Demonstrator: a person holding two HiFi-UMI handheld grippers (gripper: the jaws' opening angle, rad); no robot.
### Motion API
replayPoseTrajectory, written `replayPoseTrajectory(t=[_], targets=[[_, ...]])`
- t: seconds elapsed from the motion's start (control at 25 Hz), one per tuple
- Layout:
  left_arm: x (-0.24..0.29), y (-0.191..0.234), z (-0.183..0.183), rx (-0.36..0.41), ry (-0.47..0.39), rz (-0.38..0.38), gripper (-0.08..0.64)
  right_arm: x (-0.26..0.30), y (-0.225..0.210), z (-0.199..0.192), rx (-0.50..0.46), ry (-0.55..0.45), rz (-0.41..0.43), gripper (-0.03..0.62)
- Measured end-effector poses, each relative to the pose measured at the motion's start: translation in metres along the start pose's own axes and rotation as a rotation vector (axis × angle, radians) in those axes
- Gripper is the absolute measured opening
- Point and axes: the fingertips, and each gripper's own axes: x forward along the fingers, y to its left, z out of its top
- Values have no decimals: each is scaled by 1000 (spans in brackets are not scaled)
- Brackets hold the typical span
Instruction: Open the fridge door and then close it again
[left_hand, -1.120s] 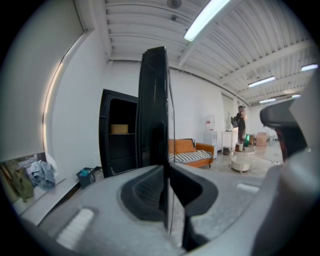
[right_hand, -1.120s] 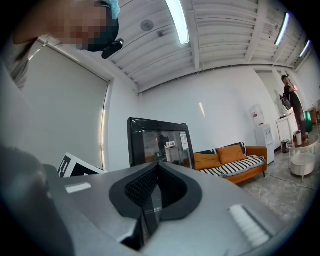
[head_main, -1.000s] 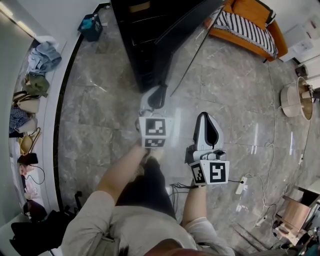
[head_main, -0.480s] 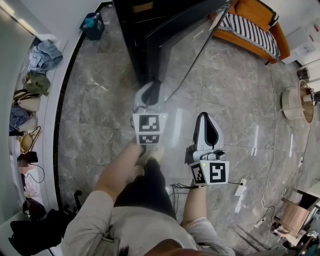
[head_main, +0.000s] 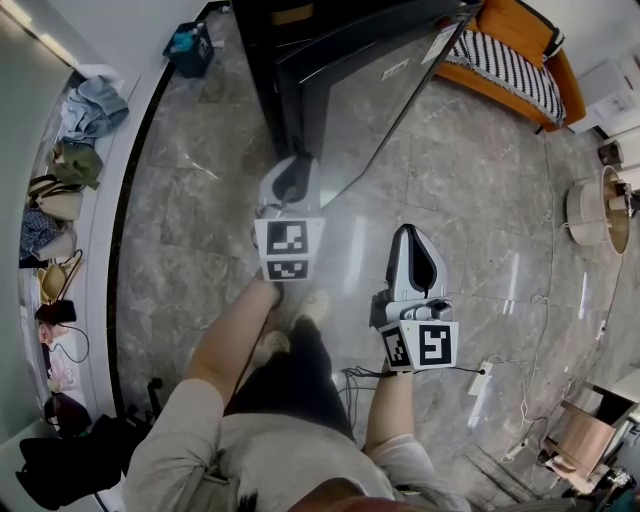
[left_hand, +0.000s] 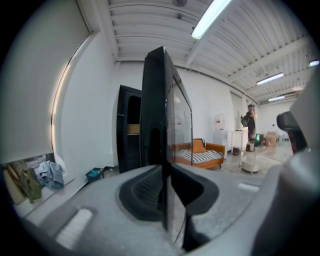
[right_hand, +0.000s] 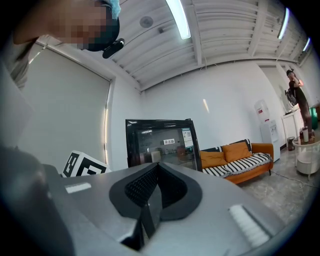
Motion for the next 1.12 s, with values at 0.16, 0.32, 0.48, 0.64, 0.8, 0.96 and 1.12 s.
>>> replayPoseTrajectory(t=[0.16, 0.32, 0.48, 0.64, 0.8, 0.96, 1.12], targets=[[5, 7, 0, -5, -6, 1, 57, 6, -3, -1, 4, 2, 8, 2], [9, 16, 1, -3, -12, 1, 58, 11, -4, -2, 5, 7, 13, 2], [14, 26, 1, -3, -11, 9, 61, 17, -5, -3, 4, 9, 18, 2], [20, 36, 2, -7, -13, 21, 66, 24, -6, -4, 1, 13, 25, 2], [28, 48, 3, -7, -13, 23, 69, 32, -6, -4, 0, 20, 29, 2], [34, 57, 5, -5, -10, 20, 71, 39, -6, -4, -2, 25, 37, 2], [41, 65, 5, -2, -3, 17, 74, 47, -5, -7, -1, 28, 47, 2]])
